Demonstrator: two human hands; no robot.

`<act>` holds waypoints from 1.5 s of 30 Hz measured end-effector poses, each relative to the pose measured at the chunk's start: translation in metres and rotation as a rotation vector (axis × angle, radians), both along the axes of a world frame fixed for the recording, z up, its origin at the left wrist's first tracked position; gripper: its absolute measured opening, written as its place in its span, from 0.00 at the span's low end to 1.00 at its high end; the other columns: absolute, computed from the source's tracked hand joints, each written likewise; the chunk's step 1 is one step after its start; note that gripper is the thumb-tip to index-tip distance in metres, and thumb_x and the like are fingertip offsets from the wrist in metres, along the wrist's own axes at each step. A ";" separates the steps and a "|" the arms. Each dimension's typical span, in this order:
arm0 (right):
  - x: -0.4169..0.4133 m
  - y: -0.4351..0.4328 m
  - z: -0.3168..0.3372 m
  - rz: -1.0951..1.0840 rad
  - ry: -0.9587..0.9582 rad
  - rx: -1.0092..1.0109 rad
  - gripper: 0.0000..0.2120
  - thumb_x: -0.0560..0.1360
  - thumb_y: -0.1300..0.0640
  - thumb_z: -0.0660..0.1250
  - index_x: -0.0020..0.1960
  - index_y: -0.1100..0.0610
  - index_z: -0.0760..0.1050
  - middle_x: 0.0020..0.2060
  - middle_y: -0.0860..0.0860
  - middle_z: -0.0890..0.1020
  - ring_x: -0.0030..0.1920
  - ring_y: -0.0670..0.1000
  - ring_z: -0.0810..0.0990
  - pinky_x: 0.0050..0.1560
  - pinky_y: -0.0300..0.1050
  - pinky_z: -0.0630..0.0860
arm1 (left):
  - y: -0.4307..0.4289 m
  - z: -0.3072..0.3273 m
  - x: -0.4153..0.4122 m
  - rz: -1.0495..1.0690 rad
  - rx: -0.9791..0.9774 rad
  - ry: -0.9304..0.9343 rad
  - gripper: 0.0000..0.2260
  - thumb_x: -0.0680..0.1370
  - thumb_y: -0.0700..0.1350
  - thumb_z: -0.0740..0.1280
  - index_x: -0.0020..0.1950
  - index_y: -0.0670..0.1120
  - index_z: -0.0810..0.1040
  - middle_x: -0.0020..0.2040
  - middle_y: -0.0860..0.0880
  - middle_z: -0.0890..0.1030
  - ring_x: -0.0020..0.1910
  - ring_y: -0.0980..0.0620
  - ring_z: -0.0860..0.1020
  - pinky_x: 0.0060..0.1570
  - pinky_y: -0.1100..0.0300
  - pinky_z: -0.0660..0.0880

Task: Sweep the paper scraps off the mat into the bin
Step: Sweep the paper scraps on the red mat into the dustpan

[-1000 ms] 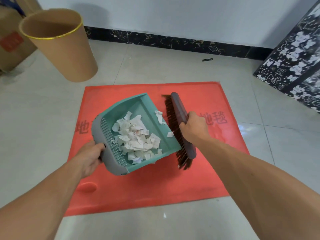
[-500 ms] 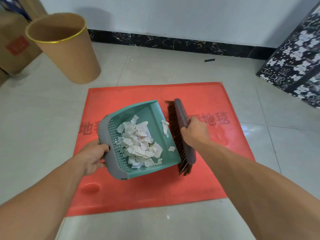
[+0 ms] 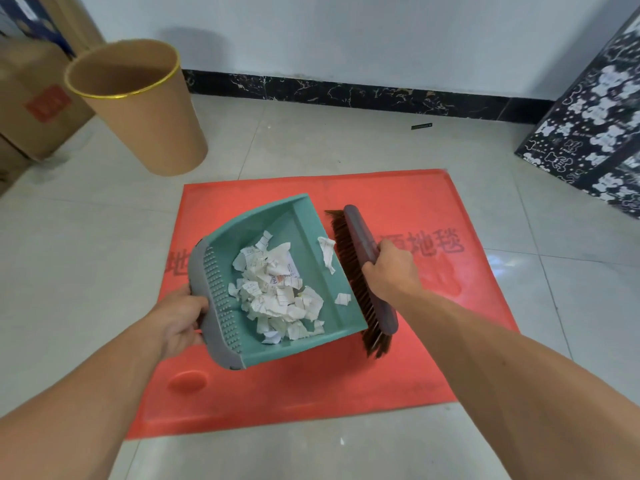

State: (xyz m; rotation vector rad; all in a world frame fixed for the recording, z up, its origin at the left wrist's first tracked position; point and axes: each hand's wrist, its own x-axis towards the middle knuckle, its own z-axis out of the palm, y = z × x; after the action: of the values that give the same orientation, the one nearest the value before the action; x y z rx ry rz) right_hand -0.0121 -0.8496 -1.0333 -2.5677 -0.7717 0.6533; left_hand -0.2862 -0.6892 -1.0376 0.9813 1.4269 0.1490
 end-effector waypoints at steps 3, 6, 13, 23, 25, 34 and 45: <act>0.001 -0.003 -0.001 0.002 -0.009 -0.015 0.10 0.75 0.59 0.63 0.55 0.61 0.70 0.41 0.55 0.72 0.30 0.51 0.67 0.25 0.41 0.60 | -0.004 0.000 -0.007 -0.004 -0.052 -0.015 0.19 0.77 0.28 0.53 0.55 0.46 0.76 0.48 0.41 0.82 0.45 0.43 0.78 0.43 0.45 0.77; 0.005 -0.005 -0.001 -0.025 -0.029 -0.024 0.11 0.75 0.59 0.63 0.56 0.61 0.71 0.41 0.55 0.72 0.36 0.56 0.70 0.35 0.42 0.66 | -0.001 0.001 -0.015 -0.003 -0.072 -0.042 0.19 0.77 0.27 0.52 0.53 0.47 0.75 0.47 0.42 0.81 0.44 0.44 0.77 0.44 0.46 0.76; 0.003 -0.004 -0.001 -0.017 -0.013 -0.023 0.08 0.75 0.59 0.63 0.52 0.60 0.69 0.41 0.56 0.73 0.37 0.57 0.70 0.32 0.44 0.63 | -0.003 0.001 -0.010 0.065 -0.079 -0.087 0.19 0.77 0.27 0.51 0.53 0.46 0.75 0.46 0.41 0.80 0.42 0.45 0.76 0.42 0.45 0.76; 0.009 -0.005 -0.005 -0.042 -0.057 -0.019 0.13 0.76 0.59 0.62 0.59 0.60 0.69 0.43 0.57 0.74 0.38 0.59 0.74 0.34 0.44 0.68 | 0.012 0.006 -0.019 -0.036 0.064 0.122 0.20 0.76 0.27 0.53 0.59 0.44 0.74 0.46 0.43 0.81 0.39 0.46 0.77 0.43 0.50 0.77; 0.010 -0.007 -0.007 -0.063 -0.075 -0.028 0.12 0.76 0.60 0.61 0.59 0.60 0.69 0.43 0.57 0.75 0.39 0.59 0.74 0.34 0.45 0.69 | 0.019 0.012 -0.027 -0.066 0.100 0.183 0.17 0.76 0.27 0.54 0.58 0.43 0.73 0.46 0.43 0.81 0.40 0.44 0.78 0.44 0.49 0.76; -0.005 -0.005 -0.022 -0.043 0.000 -0.027 0.12 0.75 0.61 0.63 0.58 0.62 0.68 0.46 0.59 0.76 0.39 0.58 0.73 0.36 0.45 0.67 | 0.043 -0.006 -0.060 -0.016 0.131 0.466 0.10 0.78 0.33 0.59 0.56 0.40 0.76 0.55 0.39 0.81 0.51 0.39 0.78 0.51 0.44 0.76; -0.038 0.028 -0.028 -0.034 0.186 0.069 0.12 0.72 0.58 0.66 0.53 0.58 0.68 0.44 0.57 0.77 0.42 0.59 0.77 0.38 0.46 0.73 | 0.039 -0.022 -0.038 -0.060 0.116 0.390 0.12 0.78 0.33 0.57 0.58 0.43 0.75 0.51 0.42 0.81 0.43 0.44 0.79 0.39 0.53 0.75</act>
State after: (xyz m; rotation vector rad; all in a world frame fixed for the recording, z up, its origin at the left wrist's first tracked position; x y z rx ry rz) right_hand -0.0497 -0.8213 -1.0608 -2.4112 -0.6750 0.8262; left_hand -0.3241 -0.6503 -1.0600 1.1928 1.7556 -0.0063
